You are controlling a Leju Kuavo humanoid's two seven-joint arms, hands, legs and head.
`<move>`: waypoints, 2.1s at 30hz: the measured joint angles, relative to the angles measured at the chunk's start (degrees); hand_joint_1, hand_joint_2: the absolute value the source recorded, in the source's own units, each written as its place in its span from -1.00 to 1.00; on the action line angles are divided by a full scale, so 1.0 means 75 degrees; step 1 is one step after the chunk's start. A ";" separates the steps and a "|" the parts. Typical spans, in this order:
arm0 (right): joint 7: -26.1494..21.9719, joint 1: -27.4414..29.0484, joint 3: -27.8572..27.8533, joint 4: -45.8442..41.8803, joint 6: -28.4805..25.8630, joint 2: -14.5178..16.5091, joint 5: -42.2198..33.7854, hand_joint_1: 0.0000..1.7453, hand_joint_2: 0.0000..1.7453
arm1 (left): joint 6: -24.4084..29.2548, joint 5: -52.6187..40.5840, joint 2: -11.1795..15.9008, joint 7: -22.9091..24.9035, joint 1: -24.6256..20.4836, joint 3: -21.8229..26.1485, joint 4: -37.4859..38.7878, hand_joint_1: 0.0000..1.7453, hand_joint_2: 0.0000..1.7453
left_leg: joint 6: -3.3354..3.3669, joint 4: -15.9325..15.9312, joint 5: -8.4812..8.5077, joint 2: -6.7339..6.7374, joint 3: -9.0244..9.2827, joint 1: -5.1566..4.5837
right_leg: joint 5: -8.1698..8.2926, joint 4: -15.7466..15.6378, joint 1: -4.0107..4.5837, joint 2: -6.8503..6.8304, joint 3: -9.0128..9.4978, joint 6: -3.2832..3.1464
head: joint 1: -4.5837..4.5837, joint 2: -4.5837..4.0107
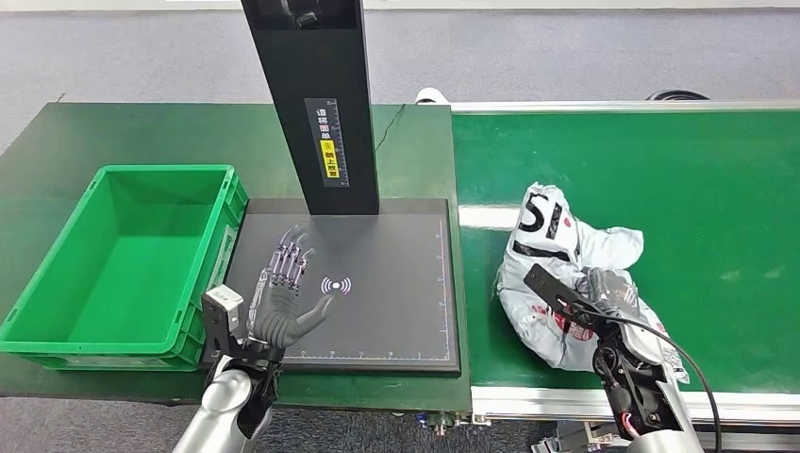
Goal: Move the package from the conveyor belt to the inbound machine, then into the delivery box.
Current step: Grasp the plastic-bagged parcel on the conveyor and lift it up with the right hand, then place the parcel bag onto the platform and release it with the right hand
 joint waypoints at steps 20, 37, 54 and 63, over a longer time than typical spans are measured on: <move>-0.3082 0.0584 -0.0466 -0.2678 -0.3704 0.0558 -0.2124 1.00 1.00 | 0.0562 0.0133 0.0095 -0.0599 0.0196 0.0123 -0.0599 -1.00 1.00 | 0.0000 -0.0001 0.0000 0.0000 0.0000 0.0000 | 0.0000 0.0000 0.0000 0.0001 -0.0003 -0.0001 | 0.0000 0.0000; -0.3835 0.0661 0.2202 -0.3928 -0.1877 0.0684 -0.2360 1.00 1.00 | 0.0980 0.0393 0.0110 -0.1265 -0.0014 0.0028 -0.0707 -1.00 1.00 | 0.0000 -0.0002 0.0001 0.0000 0.0005 0.0001 | 0.0001 0.0001 0.0002 0.0002 0.0002 -0.0002 | -0.0001 0.0000; -0.3763 -0.0768 0.4484 -0.1717 0.1087 0.0881 -0.2012 1.00 1.00 | 0.1907 0.0984 0.0058 -0.1526 -0.0228 0.0077 -0.0733 -1.00 1.00 | -0.0001 -0.0002 0.0008 0.0009 0.0010 0.0007 | 0.0006 0.0005 0.0010 0.0015 0.0004 -0.0009 | 0.0000 0.0000; -0.3746 -0.1342 0.5239 -0.0781 0.1889 0.0997 -0.2350 1.00 1.00 | 0.2200 0.1230 0.0016 -0.1515 -0.0378 0.0117 -0.0733 -1.00 1.00 | 0.0000 -0.0001 0.0007 0.0010 0.0010 0.0004 | 0.0006 0.0004 0.0007 0.0015 0.0003 -0.0009 | 0.0001 0.0000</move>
